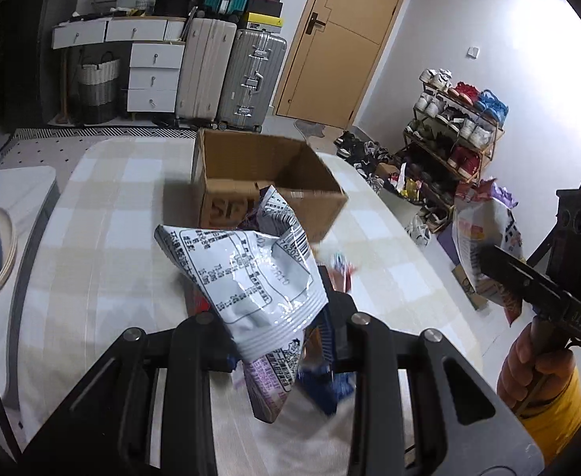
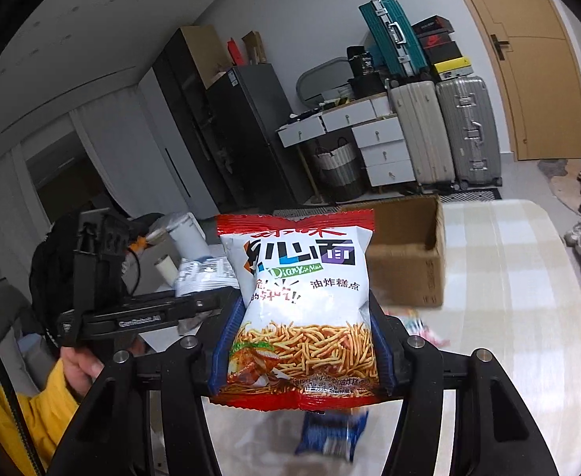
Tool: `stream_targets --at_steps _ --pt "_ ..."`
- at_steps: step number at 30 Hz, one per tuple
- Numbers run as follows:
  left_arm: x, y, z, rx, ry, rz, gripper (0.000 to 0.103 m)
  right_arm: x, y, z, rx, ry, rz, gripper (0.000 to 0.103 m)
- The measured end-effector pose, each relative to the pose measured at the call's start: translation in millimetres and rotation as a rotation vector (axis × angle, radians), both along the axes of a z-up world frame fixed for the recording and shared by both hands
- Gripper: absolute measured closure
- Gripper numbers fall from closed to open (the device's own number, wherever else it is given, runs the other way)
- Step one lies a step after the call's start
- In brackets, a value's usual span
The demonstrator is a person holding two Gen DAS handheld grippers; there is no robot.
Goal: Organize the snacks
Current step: 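Carry both held bags up and over the open cardboard box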
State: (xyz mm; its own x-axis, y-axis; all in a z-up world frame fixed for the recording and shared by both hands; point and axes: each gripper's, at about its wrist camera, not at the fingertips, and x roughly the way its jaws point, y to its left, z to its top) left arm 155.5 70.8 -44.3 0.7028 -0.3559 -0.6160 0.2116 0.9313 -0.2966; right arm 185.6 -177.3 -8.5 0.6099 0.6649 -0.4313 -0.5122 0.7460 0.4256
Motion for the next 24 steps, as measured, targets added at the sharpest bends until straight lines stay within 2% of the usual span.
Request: stream_targets --at_steps 9,13,18,24 --pt "92.3 0.8 44.4 0.046 -0.036 -0.012 0.077 93.0 14.6 31.0 -0.008 0.012 0.006 0.045" --pt "140.1 -1.5 55.9 0.068 -0.025 -0.019 0.077 139.9 24.6 33.1 -0.030 0.040 0.000 0.045" --pt "197.2 -9.8 57.3 0.078 -0.012 -0.003 0.076 190.8 36.0 24.0 -0.071 0.074 -0.012 0.045" --pt "264.8 -25.6 38.4 0.085 0.058 -0.021 0.076 238.3 47.9 0.4 -0.104 0.133 -0.019 0.045"
